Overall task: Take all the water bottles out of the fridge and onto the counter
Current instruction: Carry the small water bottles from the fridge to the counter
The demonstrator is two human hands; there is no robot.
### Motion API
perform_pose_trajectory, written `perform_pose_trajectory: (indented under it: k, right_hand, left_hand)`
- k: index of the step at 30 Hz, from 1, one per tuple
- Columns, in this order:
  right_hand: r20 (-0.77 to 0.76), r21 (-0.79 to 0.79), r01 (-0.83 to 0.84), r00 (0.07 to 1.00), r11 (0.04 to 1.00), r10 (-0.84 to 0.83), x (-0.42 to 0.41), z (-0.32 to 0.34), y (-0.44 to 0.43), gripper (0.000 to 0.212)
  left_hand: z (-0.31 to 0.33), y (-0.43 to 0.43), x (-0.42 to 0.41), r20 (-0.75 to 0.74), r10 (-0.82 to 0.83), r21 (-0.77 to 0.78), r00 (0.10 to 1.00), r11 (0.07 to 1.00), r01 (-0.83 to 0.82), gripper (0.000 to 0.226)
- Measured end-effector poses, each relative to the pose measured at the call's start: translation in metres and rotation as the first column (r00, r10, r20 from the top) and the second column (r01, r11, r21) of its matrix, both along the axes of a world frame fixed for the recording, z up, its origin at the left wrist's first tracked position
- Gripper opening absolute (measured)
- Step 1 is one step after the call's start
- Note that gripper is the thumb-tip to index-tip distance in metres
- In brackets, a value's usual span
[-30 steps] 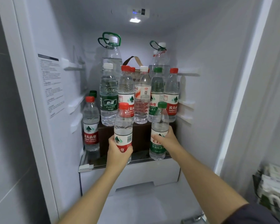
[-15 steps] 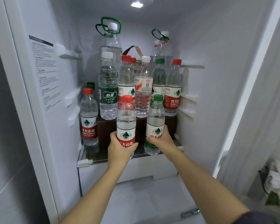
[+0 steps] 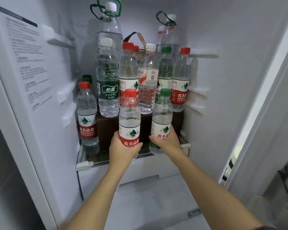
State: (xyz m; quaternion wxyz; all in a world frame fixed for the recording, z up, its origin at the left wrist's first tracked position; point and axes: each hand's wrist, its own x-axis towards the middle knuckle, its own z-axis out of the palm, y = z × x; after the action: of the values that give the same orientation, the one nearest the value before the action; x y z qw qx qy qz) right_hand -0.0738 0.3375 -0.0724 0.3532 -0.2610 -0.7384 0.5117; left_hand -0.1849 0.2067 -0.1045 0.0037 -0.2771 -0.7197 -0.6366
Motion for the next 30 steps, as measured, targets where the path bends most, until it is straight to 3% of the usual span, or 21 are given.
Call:
perform_pose_trajectory:
  k: [13,21,30]
  right_hand:
    - [-0.139,0.022,0.170,0.976,0.985,-0.165,0.031,-0.012,-0.029,0.059]
    - [-0.191,0.038,0.123,0.975,0.992,-0.114,0.117,-0.005,-0.075,0.054]
    - [-0.159,0.041,0.069,0.985,0.997,-0.062,0.229,-0.019,-0.128,0.041]
  left_hand:
    - [-0.002,-0.016,0.026,-0.034,-0.004,0.051,0.999,0.999,0.006,0.065]
    - [-0.005,-0.056,0.112,-0.059,-0.070,0.177,0.996,0.981,0.079,0.062]
    - [-0.006,-0.107,0.213,-0.042,-0.106,0.168,0.993,0.979,0.111,0.062]
